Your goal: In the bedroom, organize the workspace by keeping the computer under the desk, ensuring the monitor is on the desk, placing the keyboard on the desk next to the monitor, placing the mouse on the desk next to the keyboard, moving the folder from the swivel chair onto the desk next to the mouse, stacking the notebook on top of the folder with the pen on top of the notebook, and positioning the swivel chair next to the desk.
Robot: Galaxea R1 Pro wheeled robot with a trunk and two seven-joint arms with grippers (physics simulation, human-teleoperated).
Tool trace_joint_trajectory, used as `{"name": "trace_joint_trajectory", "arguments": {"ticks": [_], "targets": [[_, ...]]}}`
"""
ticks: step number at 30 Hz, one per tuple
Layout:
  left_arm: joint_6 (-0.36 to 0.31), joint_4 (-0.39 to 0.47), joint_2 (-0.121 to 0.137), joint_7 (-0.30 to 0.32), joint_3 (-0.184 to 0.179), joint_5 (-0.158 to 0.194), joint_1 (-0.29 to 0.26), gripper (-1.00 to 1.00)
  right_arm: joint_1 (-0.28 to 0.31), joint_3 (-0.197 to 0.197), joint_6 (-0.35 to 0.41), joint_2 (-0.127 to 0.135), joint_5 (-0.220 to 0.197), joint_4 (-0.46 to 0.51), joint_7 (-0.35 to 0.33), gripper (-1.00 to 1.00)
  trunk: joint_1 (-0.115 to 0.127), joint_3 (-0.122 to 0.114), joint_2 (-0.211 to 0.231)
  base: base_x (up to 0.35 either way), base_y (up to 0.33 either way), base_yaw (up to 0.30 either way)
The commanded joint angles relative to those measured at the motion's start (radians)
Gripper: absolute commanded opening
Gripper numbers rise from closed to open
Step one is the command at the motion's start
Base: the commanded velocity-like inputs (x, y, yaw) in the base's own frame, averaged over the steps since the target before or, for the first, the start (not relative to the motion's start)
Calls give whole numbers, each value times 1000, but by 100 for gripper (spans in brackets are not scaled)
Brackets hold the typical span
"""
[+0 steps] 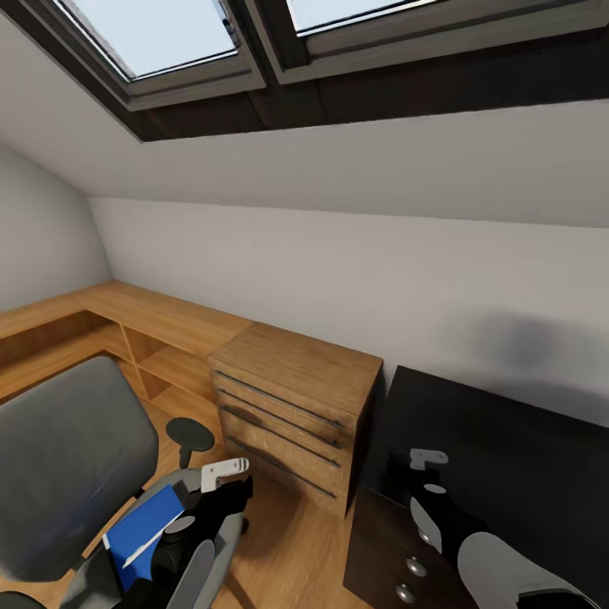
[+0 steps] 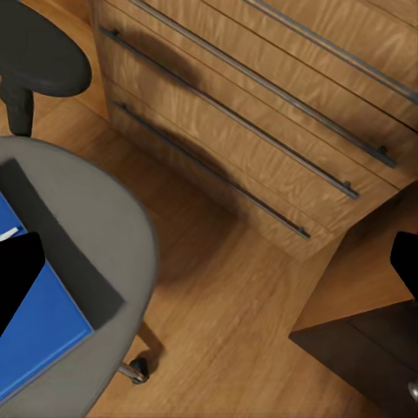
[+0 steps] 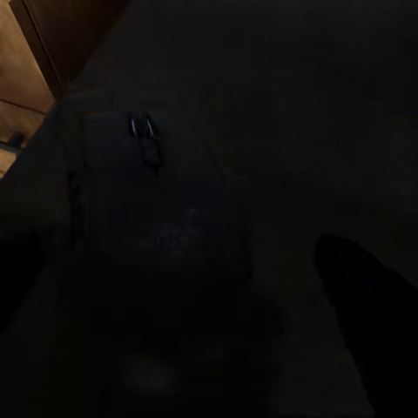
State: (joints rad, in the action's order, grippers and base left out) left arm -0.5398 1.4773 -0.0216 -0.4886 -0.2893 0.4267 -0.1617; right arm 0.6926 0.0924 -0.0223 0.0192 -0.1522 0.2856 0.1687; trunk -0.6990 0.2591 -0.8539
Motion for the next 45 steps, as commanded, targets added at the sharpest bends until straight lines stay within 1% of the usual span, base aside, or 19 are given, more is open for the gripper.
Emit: {"name": "trace_joint_trajectory", "arguments": {"ticks": [1, 3, 7, 14, 22, 23, 26, 27, 29, 30, 32, 34, 35, 36, 37, 40, 42, 44, 45], "targets": [[-2, 1, 0, -10, -2, 11, -1, 100, 1, 9, -2, 1, -11, 0, 5, 100, 0, 1, -1, 0, 0, 0], [-2, 2, 0, -10, -2, 11, -1, 100, 1, 9, -2, 1, -10, 0, 5, 100, 0, 1, -1, 0, 0, 0], [-2, 3, 0, -10, -5, 11, -1, 100, 1, 9, -3, 1, -10, 0, 4, 100, 15, -11, 27, 0, 0, 0], [-2, 3, 2, -10, -31, 11, -1, 100, 1, 9, -5, 1, -10, 2, 3, 100, 42, -33, 76, 0, 0, 0], [-2, 3, 2, -11, -33, 11, -1, 100, 1, 5, -5, 4, -14, 22, 3, 100, 73, -58, 132, 0, 0, 0], [-2, 3, 2, -11, -33, 11, -1, 100, 1, 4, -3, 4, -15, 31, 3, 100, 77, -61, 139, 0, 0, 0], [0, 3, 1, -12, -34, 8, -1, 100, 0, 2, 11, 6, -19, 109, 5, 100, 88, -71, 160, 0, 0, 0], [0, 3, 1, -13, -35, 7, -1, 100, -3, 2, 36, 6, -21, 172, 6, 100, 92, -74, 167, 0, 0, 0], [1, 3, 1, -14, -35, 7, -1, 100, -14, 2, 77, 5, -25, 254, 7, 100, 100, -80, 181, 0, 0, 0], [1, 3, 1, -14, -35, 7, -1, 100, -43, 2, 130, 5, -29, 353, 9, 100, 103, -83, 188, 0, 0, 0], [0, 3, 1, -14, -36, 6, -1, 100, -91, 1, 189, 4, -33, 469, 10, 100, 103, -83, 188, 0, 0, 0], [0, 2, 2, -14, -35, 7, -1, 100, -216, 1, 286, 3, -38, 712, 12, 100, 103, -83, 188, 0, 0, 0], [-2, -1, 3, -15, -35, 8, -1, 100, -327, 3, 337, -1, -40, 893, 17, 100, 103, -83, 188, 0, 0, 0], [-3, -3, 3, -15, -36, 8, -1, 100, -356, 5, 357, -4, -43, 936, 22, 100, 103, -83, 188, 0, 0, 0], [-4, -5, 3, -15, -37, 9, -1, 100, -366, 6, 365, -7, -45, 950, 25, 100, 103, -83, 188, 0, 0, 0], [-10, -43, 3, -14, -60, 9, -1, 100, -400, 5, 390, -45, -56, 969, 37, 100, 103, -83, 188, 0, 0, 0], [-9, -65, 4, -13, -65, 9, -1, 100, -409, 5, 390, -53, -59, 968, 38, 100, 103, -83, 188, 0, 0, 0], [-4, -111, 5, -14, -70, 10, -1, 100, -432, 6, 379, -62, -61, 961, 40, 100, 103, -83, 188, -4, 0, 0], [0, -152, 5, -15, -71, 9, -1, 100, -452, 7, 361, -65, -61, 949, 40, 100, 103, -83, 188, -52, 0, 0]]}}
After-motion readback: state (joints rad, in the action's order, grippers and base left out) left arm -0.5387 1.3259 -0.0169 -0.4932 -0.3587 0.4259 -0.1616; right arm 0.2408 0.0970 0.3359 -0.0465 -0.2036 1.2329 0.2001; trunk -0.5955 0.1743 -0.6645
